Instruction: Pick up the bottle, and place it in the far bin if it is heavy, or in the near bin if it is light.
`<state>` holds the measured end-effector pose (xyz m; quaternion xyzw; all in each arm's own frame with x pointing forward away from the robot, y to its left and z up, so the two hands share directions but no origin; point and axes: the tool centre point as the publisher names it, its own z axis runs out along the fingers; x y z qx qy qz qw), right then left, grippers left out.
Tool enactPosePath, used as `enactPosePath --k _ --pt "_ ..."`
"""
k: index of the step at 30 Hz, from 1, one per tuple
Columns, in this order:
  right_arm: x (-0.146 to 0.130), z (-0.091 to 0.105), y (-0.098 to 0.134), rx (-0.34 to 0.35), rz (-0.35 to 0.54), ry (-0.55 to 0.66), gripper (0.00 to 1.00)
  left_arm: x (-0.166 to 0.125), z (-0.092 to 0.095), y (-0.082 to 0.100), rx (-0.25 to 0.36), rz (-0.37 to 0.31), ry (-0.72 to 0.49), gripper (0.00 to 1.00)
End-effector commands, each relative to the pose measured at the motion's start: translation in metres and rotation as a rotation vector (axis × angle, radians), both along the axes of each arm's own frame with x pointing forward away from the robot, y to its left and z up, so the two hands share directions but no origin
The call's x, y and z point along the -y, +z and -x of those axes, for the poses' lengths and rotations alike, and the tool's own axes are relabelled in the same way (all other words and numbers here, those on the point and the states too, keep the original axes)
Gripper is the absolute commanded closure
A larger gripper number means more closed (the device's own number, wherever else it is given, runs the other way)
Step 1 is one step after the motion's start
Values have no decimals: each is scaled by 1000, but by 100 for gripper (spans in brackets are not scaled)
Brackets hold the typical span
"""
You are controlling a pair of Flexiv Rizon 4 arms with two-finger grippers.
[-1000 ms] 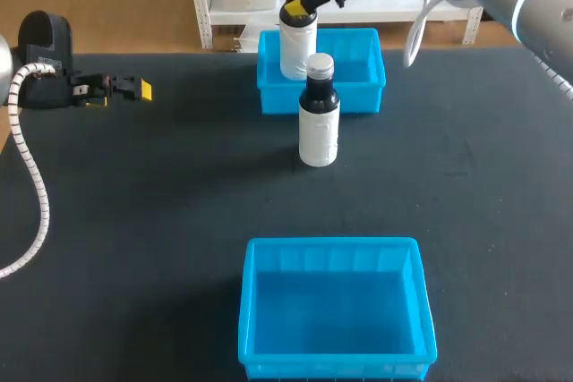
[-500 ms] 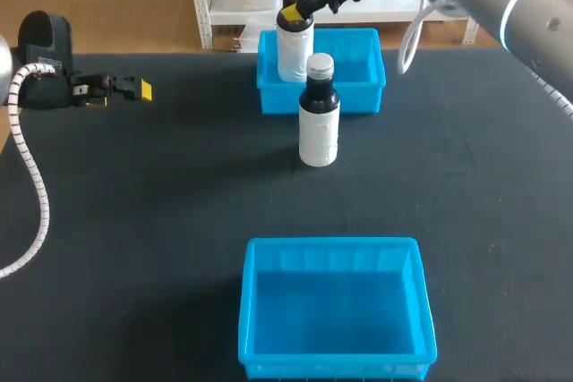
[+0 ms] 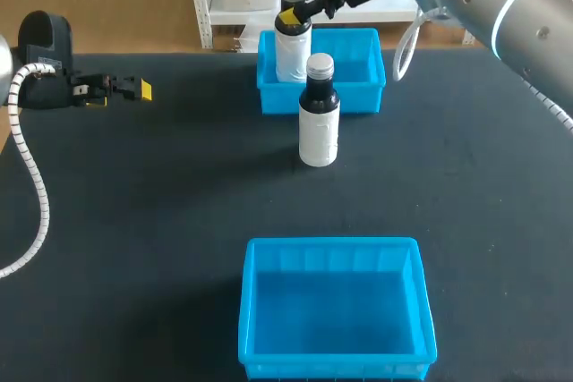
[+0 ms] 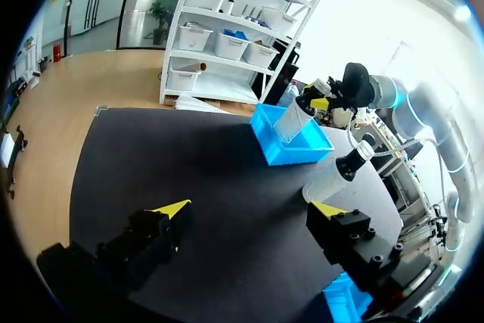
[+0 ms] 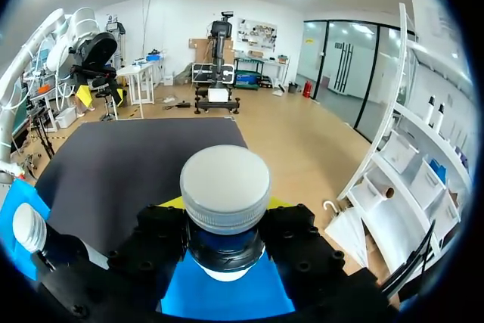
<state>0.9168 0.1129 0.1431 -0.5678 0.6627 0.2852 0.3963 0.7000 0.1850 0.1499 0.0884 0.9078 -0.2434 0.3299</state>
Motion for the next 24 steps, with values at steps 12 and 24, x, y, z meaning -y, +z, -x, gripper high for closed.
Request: enactPosePath --k 12,24 --pt "-4 -13 -8 -90 5 100 100 0 0 0 0 0 0 0" --pt "-4 -14 -13 -107 7 102 100 0 0 0 0 0 0 0"
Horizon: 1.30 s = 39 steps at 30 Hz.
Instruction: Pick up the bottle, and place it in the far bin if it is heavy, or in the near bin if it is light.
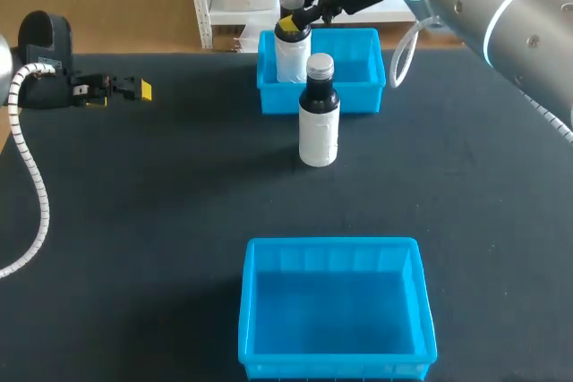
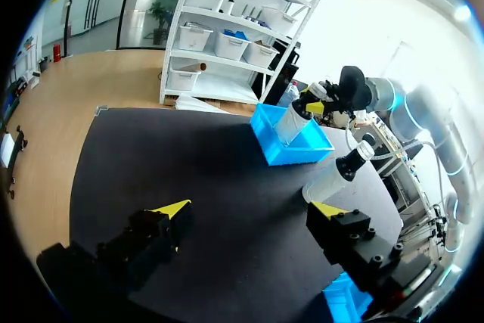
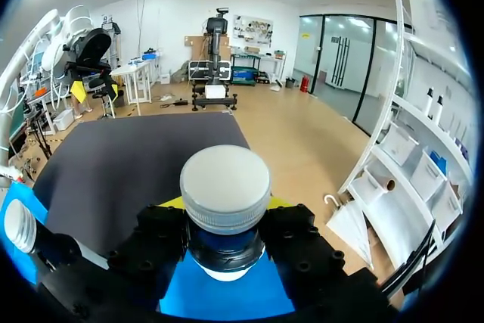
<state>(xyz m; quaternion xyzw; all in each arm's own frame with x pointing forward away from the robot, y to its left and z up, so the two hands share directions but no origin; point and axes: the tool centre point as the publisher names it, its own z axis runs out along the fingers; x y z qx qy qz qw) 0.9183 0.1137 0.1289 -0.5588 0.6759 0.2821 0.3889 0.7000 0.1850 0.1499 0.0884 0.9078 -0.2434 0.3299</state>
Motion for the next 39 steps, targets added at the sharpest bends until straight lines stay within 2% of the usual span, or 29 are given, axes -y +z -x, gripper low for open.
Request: enactPosePath --k 1,25,26,27,28,32,34,35,36,37,38,39 --pt "-3 -13 1 -88 -9 126 100 0 0 0 0 0 0 0" --pt "-2 -19 -6 -122 -6 123 100 0 0 0 0 0 0 0" --pt "-2 -20 -6 -124 -6 122 100 0 0 0 0 0 0 0" --pt "-2 -20 -7 -124 -5 123 93 0 0 0 0 0 0 0" --pt "-1 -20 -7 -125 -5 123 91 0 0 0 0 0 0 0" --pt "-1 -21 -7 -127 -5 123 92 0 0 0 0 0 0 0" --pt "-1 -21 -7 -131 -5 123 83 0 0 0 0 0 0 0" --pt "-1 -21 -8 -134 -5 123 75 0 0 0 0 0 0 0" --pt "-1 -21 -8 -135 -5 124 61 0 0 0 0 0 0 0" --pt "-1 -22 -8 -137 -5 125 54 0 0 0 0 0 0 0" --pt "-1 -22 -8 -139 -5 125 38 0 0 0 0 0 0 0" --pt "-1 -22 -8 -140 -5 127 15 0 0 0 0 0 0 0"
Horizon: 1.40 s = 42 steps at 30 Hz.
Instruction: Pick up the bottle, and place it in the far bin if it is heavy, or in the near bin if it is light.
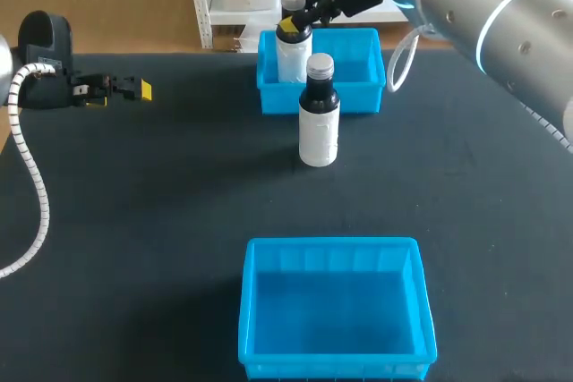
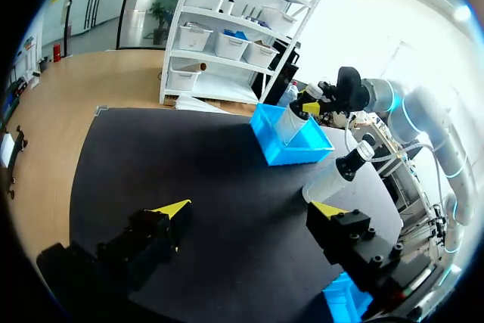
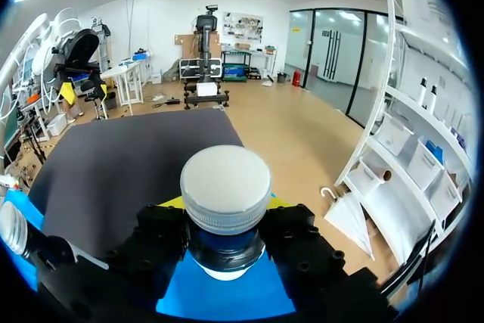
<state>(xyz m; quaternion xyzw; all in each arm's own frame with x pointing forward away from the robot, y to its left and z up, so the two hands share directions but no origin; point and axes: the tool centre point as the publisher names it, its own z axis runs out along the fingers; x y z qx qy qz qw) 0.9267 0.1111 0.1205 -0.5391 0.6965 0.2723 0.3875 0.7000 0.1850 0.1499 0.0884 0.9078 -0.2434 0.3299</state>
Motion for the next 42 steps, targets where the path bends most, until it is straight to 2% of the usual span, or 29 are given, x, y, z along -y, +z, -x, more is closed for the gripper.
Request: enactPosePath --k 1,12,23,31,42 --pt "-3 -13 0 -124 -22 183 0 0 0 0 0 0 0 0" --pt "5 -12 3 -128 -16 168 0 0 0 0 0 0 0 0" --pt "46 0 16 -103 4 90 0 0 0 0 0 0 0 0" --pt "88 24 34 -62 17 2 0 0 0 0 0 0 0 0" --pt "128 72 56 0 8 -89 0 0 0 0 0 0 0 0"
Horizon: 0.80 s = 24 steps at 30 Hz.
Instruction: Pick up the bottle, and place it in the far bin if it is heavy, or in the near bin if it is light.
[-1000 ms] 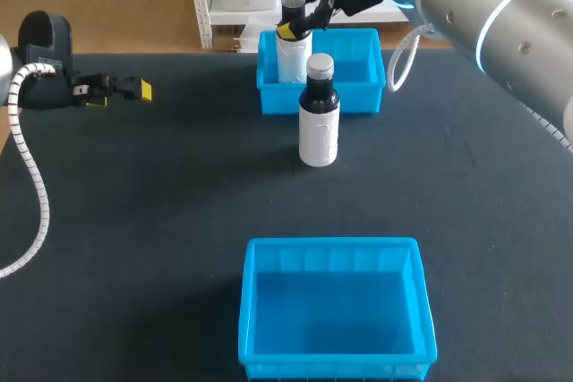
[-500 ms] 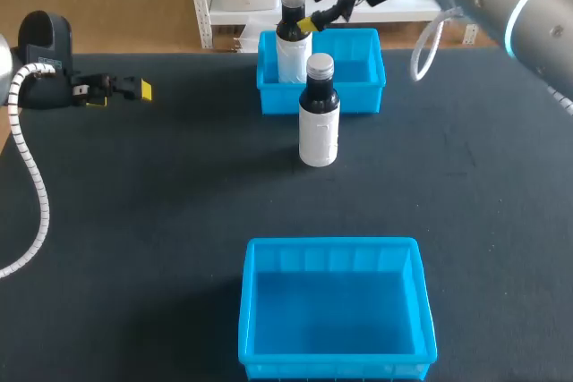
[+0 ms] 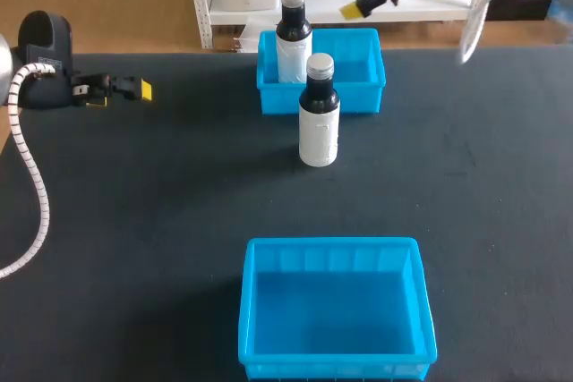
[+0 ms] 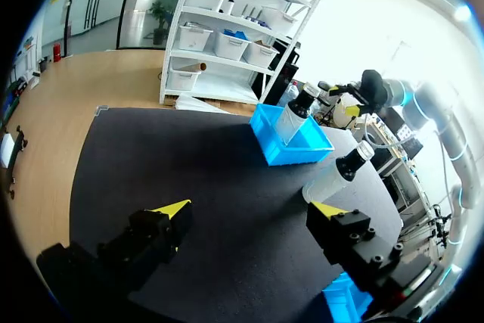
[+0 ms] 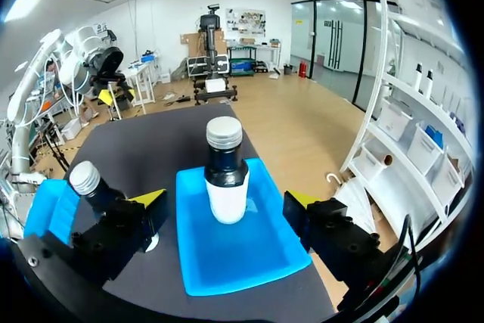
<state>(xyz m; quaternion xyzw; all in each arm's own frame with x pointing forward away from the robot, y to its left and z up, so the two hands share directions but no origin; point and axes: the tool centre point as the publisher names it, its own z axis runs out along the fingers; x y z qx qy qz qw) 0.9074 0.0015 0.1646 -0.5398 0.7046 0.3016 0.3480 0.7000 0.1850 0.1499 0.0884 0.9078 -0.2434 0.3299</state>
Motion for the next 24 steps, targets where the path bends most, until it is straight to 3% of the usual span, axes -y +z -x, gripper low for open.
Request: enactPosePath --k 1,12,24 --pt "20 57 13 99 5 -130 0 0 0 0 0 0 0 0" --pt "32 111 26 146 2 -182 0 0 0 0 0 0 0 0" --pt "15 165 22 166 18 -201 0 0 0 0 0 0 0 0"
